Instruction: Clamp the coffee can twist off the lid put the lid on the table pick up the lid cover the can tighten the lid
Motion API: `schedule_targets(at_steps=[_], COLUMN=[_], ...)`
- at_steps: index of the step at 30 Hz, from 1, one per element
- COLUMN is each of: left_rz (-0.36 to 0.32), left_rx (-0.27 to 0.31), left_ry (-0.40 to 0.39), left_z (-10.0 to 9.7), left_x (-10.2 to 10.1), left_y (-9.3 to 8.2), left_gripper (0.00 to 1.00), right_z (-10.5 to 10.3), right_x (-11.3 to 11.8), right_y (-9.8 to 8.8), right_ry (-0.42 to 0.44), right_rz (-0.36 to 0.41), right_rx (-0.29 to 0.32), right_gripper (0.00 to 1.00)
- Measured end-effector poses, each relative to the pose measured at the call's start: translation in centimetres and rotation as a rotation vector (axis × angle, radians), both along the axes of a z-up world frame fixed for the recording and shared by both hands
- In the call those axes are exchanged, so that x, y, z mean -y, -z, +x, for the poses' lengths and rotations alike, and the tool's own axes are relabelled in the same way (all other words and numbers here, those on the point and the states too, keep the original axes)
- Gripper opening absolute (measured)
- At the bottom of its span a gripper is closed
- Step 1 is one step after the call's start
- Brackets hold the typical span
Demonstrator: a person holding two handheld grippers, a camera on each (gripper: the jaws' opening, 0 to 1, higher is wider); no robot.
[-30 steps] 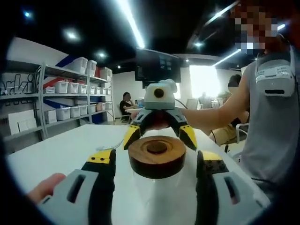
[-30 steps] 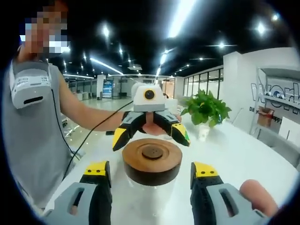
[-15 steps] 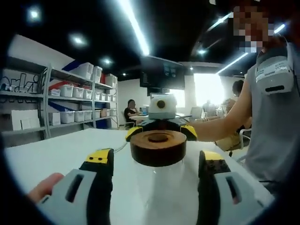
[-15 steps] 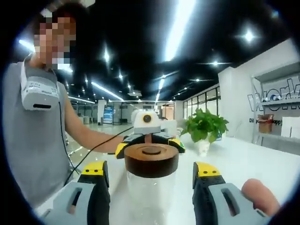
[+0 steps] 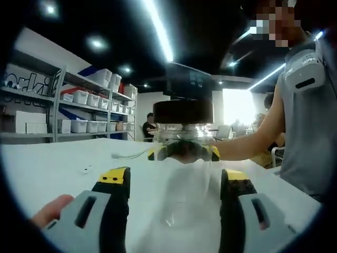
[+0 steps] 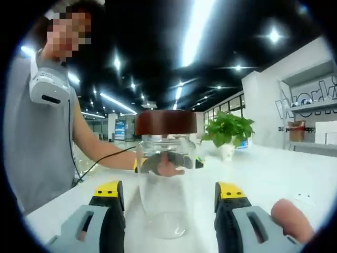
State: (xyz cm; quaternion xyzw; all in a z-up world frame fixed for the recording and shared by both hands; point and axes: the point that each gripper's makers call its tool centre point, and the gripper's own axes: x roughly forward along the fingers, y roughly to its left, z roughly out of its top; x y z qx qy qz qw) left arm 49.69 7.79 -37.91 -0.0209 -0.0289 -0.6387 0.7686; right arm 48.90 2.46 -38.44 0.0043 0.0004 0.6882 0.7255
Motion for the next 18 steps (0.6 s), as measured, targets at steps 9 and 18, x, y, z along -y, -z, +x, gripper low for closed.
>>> schedule_targets(at_steps=[9, 18], left_rz=[-0.022, -0.013], left_rx=[0.002, 0.013], left_ry=[0.005, 0.028], left_z=[-1.0, -1.0], left_x=[0.2, -0.1], left_y=[0.6, 0.8], left_gripper=[0.58, 0.55], right_z=[-0.6, -0.1], right_x=[1.0, 1.4], right_y=[2.3, 1.3], right_ry=[-0.028, -0.039], right_rz=[0.010, 0.074], right_rx=[-0.058, -0.099], right_gripper=[0.62, 0.59])
